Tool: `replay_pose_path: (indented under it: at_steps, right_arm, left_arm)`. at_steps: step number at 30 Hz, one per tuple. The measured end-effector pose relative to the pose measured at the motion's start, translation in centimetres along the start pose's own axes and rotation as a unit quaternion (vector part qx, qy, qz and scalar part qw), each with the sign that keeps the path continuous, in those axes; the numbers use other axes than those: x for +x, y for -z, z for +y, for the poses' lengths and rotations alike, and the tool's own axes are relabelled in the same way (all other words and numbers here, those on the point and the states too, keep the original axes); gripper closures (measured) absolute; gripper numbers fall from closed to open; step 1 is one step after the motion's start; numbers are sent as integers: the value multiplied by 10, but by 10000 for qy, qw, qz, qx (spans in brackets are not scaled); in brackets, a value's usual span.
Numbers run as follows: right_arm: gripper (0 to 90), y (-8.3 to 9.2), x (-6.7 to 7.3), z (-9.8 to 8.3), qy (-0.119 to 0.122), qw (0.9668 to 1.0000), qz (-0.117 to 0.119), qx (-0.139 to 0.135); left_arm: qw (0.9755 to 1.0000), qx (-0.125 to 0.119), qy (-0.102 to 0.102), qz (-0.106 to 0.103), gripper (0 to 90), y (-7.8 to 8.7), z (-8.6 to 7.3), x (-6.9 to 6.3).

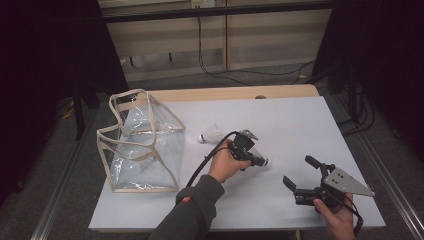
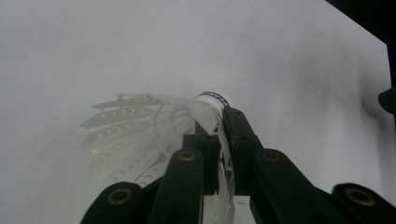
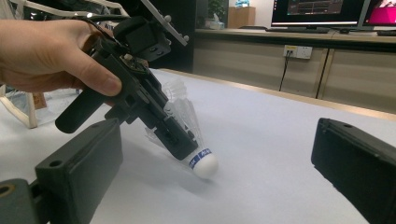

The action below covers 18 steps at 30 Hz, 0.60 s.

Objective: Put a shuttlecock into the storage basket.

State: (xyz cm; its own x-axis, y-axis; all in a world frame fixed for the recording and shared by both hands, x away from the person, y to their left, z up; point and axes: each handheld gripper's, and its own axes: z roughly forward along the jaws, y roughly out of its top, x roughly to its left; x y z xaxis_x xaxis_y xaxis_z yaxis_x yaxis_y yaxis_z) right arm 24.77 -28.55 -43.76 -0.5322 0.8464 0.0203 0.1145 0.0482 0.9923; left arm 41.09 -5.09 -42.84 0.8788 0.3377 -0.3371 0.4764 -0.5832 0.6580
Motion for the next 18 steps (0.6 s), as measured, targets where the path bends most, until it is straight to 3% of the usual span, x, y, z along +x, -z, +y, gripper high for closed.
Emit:
replay_pose_path:
  at_steps: [18]
  right_arm:
    - [20,0,0,0,5,10000,-3,-3]
  left_arm:
    - [9999,70,76,81,854,23,3,2]
